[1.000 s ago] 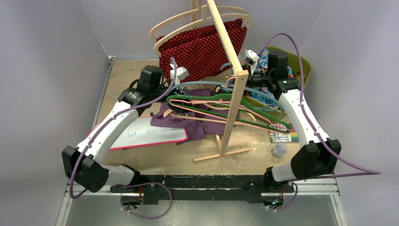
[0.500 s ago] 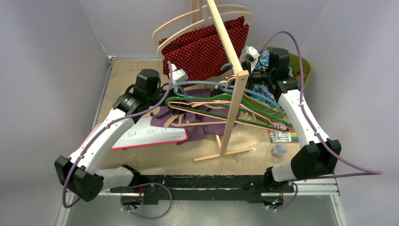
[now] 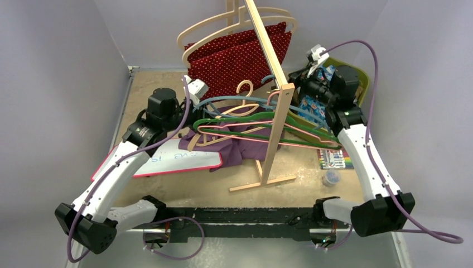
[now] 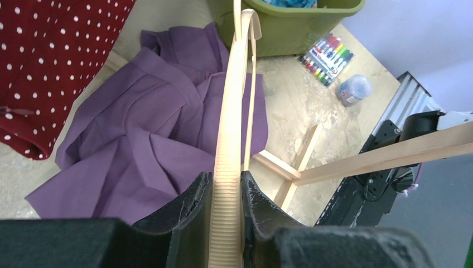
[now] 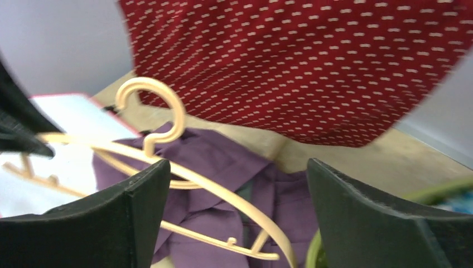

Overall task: Remove the skirt from the hanger
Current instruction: Place the hanger at the clothesline.

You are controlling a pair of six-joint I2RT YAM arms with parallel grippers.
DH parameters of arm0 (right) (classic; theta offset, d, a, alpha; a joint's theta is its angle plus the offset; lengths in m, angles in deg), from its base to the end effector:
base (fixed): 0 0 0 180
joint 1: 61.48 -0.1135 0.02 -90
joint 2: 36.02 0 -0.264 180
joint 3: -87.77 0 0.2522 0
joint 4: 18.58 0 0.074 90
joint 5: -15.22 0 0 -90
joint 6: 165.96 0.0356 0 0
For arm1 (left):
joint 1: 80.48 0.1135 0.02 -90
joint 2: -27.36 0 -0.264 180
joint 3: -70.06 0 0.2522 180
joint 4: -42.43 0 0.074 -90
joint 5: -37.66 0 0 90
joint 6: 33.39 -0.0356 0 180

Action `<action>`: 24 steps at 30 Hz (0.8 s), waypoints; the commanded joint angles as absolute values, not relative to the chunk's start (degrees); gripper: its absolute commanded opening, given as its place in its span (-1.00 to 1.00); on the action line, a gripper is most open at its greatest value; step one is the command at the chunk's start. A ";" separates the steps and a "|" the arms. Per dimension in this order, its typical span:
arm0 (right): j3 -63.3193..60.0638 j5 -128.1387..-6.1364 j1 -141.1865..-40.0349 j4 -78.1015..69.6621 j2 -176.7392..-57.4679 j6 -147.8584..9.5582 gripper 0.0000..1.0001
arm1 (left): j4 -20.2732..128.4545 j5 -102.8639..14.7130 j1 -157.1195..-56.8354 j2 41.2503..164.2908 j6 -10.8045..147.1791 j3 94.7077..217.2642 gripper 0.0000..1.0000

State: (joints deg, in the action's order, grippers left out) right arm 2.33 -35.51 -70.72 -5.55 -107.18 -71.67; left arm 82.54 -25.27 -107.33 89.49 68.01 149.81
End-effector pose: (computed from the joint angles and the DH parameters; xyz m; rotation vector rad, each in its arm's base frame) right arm 0.2734 0.0673 0.4278 -0.6120 1.4768 0.7129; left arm 0.2020 -0.1204 0.3828 0.5882 1.9402 -0.8935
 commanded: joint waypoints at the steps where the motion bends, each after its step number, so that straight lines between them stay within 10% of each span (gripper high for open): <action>1: 2.83 -56.17 -69.91 -5.00 -103.29 -69.08 0.96 | 79.42 -28.07 -107.03 89.23 68.21 149.48 -1.00; 10: 3.29 -80.06 -68.53 0.32 -96.78 -68.29 0.99 | 76.35 -33.62 -105.07 88.27 70.99 149.09 -1.00; 24: 3.41 -74.28 -67.46 4.09 -94.49 -68.94 0.98 | 78.04 -38.54 -102.39 76.93 68.52 141.73 -1.00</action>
State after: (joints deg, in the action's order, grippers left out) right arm 4.34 -77.52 -67.51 5.49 -97.45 -69.09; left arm 81.73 -39.32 -104.47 79.37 70.37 142.30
